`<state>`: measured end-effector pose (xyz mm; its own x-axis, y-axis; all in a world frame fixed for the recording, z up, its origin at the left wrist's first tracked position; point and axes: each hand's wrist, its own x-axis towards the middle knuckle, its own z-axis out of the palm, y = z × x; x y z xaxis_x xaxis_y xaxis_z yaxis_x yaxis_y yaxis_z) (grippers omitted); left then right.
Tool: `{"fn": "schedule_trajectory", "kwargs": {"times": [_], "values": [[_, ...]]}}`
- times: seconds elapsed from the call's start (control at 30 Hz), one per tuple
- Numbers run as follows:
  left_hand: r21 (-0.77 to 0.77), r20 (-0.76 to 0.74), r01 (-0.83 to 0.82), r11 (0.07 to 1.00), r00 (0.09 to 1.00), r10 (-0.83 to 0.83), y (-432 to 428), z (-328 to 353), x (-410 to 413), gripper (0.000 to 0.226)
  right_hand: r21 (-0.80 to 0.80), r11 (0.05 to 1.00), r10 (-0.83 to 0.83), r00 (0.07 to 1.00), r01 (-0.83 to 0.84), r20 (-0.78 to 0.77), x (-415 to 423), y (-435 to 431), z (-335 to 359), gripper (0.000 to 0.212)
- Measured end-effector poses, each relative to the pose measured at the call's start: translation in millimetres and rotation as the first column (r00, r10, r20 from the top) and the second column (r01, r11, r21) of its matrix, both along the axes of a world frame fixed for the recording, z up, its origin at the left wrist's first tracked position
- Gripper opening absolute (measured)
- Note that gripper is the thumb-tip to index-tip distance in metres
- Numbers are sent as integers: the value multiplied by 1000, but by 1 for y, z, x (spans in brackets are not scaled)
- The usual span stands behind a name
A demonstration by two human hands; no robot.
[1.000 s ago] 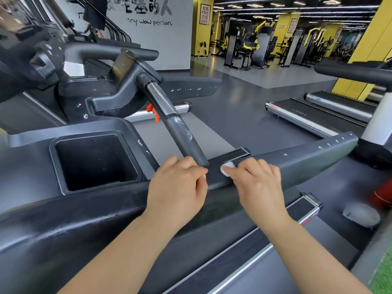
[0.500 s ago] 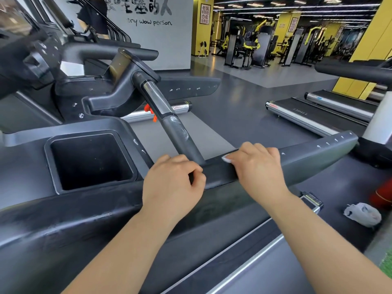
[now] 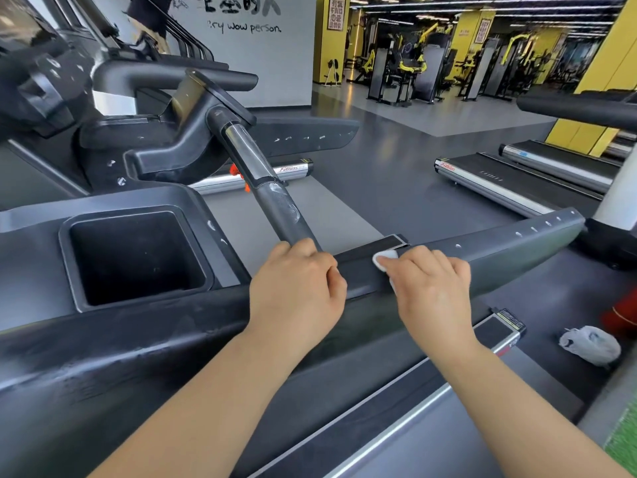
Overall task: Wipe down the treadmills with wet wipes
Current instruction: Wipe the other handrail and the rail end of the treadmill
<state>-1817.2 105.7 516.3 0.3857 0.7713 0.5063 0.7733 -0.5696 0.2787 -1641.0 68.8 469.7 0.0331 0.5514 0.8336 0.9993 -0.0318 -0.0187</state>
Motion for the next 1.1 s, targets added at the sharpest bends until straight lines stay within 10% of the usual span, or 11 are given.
{"fn": "schedule_trajectory", "kwargs": {"times": [0.37,1.1], "values": [[-70,96,-14,997,995,21,2,-6,0,37,106,981,143,974,-163,176,13,0,-18,34],[-134,64,-81,988,994,90,-1,1,3,39,-85,974,198,969,-212,-149,-22,17,22,21]]}}
